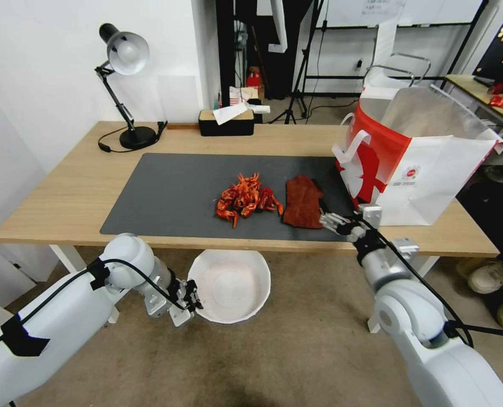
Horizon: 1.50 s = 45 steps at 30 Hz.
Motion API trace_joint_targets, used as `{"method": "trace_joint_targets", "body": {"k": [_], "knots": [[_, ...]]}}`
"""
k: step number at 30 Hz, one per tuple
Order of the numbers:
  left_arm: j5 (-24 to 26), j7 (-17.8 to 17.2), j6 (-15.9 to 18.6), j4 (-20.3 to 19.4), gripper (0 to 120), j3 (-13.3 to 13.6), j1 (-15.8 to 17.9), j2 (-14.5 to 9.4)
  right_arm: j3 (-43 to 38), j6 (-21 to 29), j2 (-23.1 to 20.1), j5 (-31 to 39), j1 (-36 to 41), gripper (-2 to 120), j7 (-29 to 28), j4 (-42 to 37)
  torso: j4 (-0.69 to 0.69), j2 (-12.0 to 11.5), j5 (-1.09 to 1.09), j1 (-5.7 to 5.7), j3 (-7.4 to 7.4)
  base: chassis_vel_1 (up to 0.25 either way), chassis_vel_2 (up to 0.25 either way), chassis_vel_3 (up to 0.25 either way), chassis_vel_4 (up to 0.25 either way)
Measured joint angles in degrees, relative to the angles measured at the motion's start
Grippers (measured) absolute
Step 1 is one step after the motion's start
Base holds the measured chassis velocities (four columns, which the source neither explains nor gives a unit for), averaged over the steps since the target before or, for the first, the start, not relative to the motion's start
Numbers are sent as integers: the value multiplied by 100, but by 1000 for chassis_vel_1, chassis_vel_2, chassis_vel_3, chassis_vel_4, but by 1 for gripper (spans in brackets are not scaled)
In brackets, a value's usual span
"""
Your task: Sweep shrimp from table into container with towel, then put container into takeout bag.
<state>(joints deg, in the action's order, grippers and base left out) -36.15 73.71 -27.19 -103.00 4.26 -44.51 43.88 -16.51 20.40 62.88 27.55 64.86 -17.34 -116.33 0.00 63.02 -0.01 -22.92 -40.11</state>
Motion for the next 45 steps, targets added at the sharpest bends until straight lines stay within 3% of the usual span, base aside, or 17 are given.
{"method": "trace_joint_targets", "body": {"k": [10,33,37,45], "knots": [[3,38,-9,126,0,108,55,-22,1195,852,-40,353,-1323,100,-1297,912,1,0,0,0,0,0,0,0,0],[51,46,-20,162,0,145,130,-87,1750,1334,300,979,-2061,100,-1920,1559,0,1,1,0,0,0,0,0,0],[59,45,-18,161,0,149,146,-90,1754,1336,338,1024,-2060,93,-1924,1597,0,1,1,1,0,0,0,0,0],[128,39,-18,165,0,150,159,-154,1768,1351,360,1194,-2082,64,-1997,1635,1,1,1,1,0,0,0,0,0]]}}
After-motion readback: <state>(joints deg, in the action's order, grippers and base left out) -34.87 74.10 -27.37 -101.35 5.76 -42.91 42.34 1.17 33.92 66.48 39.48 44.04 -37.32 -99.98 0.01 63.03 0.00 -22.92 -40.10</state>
